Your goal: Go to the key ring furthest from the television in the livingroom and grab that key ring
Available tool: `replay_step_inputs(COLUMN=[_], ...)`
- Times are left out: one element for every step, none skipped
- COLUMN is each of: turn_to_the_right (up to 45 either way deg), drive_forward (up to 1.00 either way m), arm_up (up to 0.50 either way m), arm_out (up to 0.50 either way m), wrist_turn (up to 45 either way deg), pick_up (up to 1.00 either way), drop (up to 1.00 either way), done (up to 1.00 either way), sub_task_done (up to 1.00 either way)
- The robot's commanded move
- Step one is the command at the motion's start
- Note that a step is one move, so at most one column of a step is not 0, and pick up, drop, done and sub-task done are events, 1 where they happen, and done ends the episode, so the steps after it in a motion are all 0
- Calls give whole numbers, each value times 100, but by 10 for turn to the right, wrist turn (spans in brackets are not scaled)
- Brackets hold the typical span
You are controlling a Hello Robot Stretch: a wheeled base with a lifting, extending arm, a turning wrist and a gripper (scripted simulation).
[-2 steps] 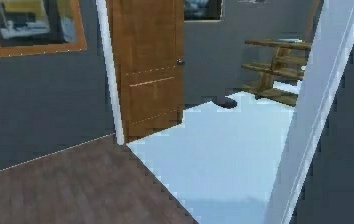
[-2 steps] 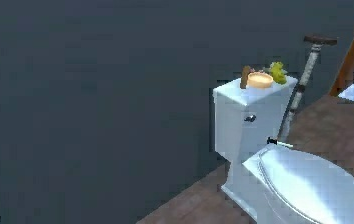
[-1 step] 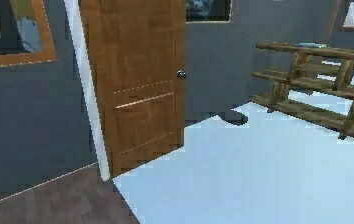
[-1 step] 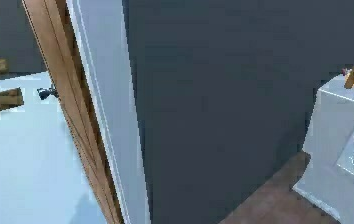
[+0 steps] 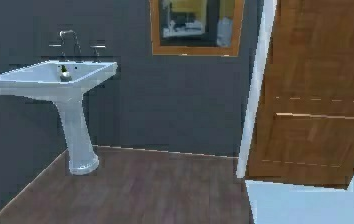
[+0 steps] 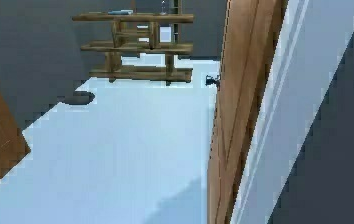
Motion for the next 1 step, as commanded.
replay_step_inputs(turn_to_the_right=[-450], drive_forward=[0], arm_up=[0], arm_out=[0], wrist_turn=[0], pick_up=[0], drop=[0], done=[0], sub_task_done=[0])
